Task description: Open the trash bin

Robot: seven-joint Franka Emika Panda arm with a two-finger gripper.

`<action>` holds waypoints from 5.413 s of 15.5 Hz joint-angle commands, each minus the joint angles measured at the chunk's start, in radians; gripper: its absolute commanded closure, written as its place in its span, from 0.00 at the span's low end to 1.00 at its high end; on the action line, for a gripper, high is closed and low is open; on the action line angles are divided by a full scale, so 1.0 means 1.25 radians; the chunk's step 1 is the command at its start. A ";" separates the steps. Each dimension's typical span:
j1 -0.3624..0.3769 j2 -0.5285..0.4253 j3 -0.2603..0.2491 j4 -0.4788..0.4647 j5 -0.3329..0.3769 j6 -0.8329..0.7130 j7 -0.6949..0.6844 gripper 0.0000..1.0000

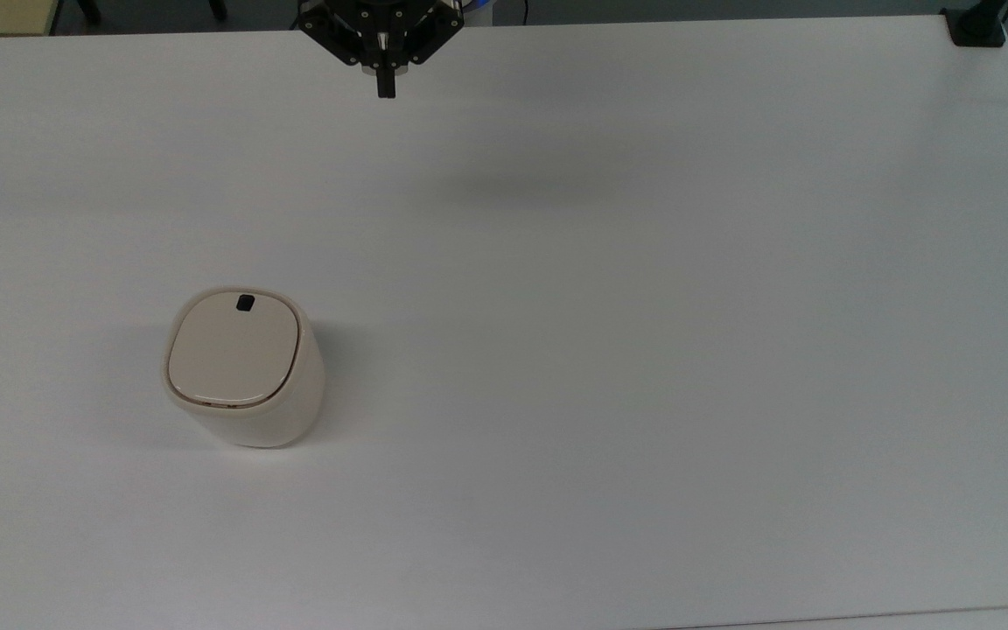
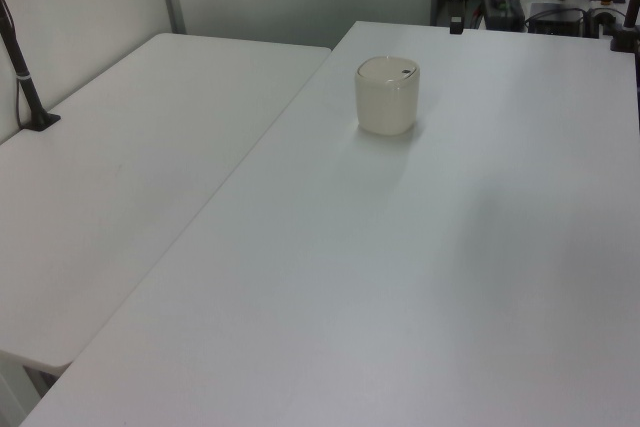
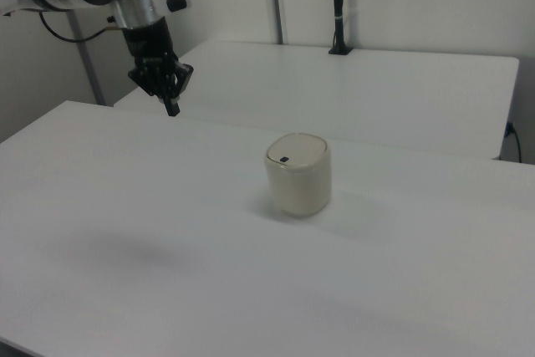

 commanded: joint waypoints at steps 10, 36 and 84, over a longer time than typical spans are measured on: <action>-0.052 0.122 -0.007 -0.005 0.019 0.214 -0.008 1.00; -0.157 0.287 -0.013 0.002 0.009 0.502 0.073 1.00; 0.084 0.005 -0.097 0.003 -0.005 -0.035 0.004 0.00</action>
